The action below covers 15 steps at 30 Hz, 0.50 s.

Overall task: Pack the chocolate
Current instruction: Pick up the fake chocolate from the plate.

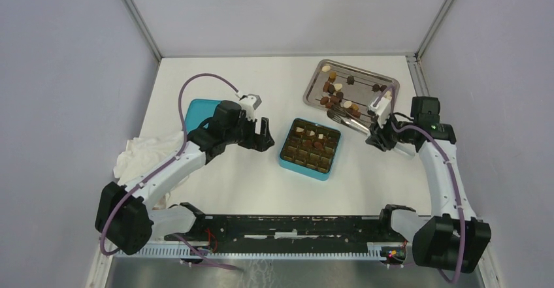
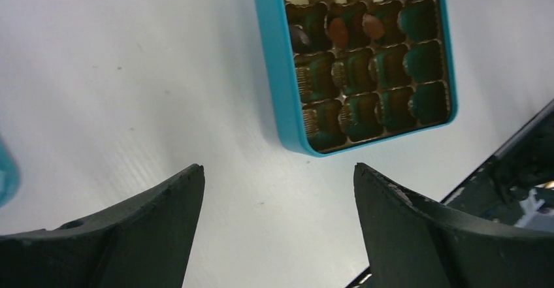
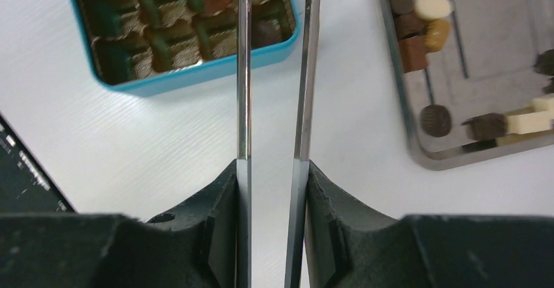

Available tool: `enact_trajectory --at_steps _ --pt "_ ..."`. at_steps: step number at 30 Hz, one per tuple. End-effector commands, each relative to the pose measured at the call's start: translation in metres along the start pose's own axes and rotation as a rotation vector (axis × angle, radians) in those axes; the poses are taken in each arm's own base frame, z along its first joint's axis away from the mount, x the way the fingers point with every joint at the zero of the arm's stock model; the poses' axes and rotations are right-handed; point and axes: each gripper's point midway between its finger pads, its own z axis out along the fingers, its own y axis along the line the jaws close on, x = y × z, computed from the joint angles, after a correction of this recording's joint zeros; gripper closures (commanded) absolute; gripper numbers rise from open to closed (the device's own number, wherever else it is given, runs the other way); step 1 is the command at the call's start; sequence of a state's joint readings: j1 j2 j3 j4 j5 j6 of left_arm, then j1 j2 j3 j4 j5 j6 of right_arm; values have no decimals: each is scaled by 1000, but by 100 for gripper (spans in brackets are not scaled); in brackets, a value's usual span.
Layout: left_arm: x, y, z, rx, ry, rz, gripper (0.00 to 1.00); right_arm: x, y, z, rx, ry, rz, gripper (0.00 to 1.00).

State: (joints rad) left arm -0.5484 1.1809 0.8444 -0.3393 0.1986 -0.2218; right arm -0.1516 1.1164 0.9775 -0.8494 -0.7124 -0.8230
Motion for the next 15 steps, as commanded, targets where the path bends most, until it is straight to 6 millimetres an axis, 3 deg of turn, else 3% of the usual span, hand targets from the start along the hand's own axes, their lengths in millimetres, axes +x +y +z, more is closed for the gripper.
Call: enact_trajectory --at_steps 1,5,10,15 --pt "-22 -37 11 144 -63 -226 14 15 34 -3 -70 -11 -92 100" --pt "-28 -43 30 99 -73 -240 23 28 45 -1 -81 -1 -94 100" --pt "-25 -24 68 -60 -9 -149 40 32 53 1 -86 -20 -90 100" --pt "-27 -26 100 -57 37 -127 50 33 53 2 -92 -19 -87 100"
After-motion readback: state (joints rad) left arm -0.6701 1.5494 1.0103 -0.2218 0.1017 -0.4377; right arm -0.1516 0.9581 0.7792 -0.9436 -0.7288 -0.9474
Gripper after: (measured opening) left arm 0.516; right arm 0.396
